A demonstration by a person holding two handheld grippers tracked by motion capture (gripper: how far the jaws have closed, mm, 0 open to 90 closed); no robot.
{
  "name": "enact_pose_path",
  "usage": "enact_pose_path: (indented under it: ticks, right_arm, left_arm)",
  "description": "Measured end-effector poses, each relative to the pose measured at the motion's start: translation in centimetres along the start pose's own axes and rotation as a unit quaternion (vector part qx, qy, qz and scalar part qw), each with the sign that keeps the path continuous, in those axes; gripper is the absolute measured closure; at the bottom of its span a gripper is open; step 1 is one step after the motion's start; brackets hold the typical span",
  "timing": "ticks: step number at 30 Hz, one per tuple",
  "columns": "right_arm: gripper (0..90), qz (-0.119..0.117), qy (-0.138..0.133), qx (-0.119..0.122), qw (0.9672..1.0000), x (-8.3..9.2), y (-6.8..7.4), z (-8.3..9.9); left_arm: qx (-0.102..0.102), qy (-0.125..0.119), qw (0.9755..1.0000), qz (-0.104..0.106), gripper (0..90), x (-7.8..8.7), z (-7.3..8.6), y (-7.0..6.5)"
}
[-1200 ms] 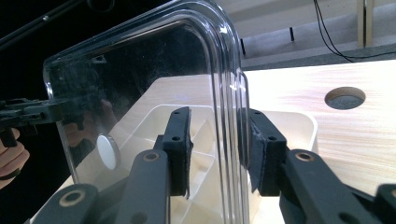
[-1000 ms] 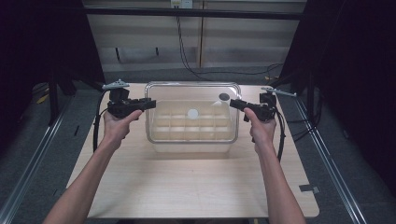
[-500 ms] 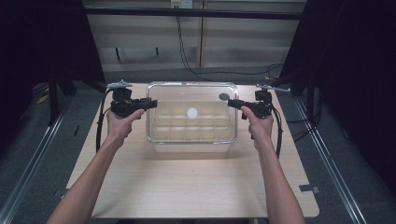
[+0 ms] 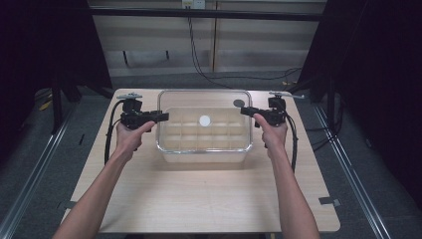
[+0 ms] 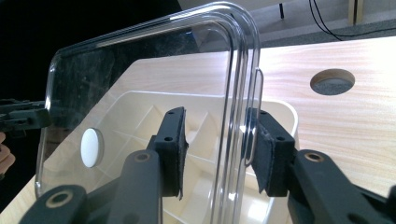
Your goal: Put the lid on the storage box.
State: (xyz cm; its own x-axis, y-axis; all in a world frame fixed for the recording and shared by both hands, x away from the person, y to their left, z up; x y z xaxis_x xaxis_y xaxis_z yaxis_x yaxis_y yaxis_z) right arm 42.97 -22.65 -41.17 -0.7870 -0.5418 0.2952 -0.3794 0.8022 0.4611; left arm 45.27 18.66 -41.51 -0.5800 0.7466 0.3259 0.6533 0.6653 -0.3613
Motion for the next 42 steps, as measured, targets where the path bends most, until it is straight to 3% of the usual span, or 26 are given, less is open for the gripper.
enact_pose_path:
  ticks: [6, 19, 33, 42]
  right_arm:
    - [56.6, 0.007, 0.003, -0.005, 1.0, -0.6, -0.4, 0.4]
    - [51.1, 0.028, 0.014, -0.007, 0.9995, -1.9, -0.9, 1.4]
    - [36.0, 0.067, 0.043, 0.03, 0.9964, -3.4, -0.7, 2.9]
    - [32.8, 0.088, 0.04, 0.036, 0.9947, -3.8, -0.6, 3.3]
  left_arm:
    - [-0.014, 0.014, 0.9998, -0.006, 53.5, -0.3, 0.4, 0.0]
    - [-0.008, 0.032, 0.9994, -0.007, 52.8, -0.5, 1.7, 0.5]
    - [0.001, 0.051, 0.9987, -0.01, 49.7, -1.1, 2.8, 1.2]
    - [0.003, 0.059, 0.9982, -0.011, 48.9, -1.1, 3.4, 1.4]
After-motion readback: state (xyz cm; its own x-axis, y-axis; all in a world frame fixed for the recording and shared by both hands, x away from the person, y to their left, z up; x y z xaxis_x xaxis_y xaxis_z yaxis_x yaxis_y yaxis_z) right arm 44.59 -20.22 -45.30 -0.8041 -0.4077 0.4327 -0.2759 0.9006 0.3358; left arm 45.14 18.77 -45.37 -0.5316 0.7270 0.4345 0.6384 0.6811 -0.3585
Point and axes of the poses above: each handheld gripper's, and its own axes: x roughly backward along the jaws, z roughly out of its underside, y roughly to its left, the point moved 2 cm from there along -x, roughly forward along the jaws, and after that the axes turned 10 degrees about -y, right-handed, at the moved point
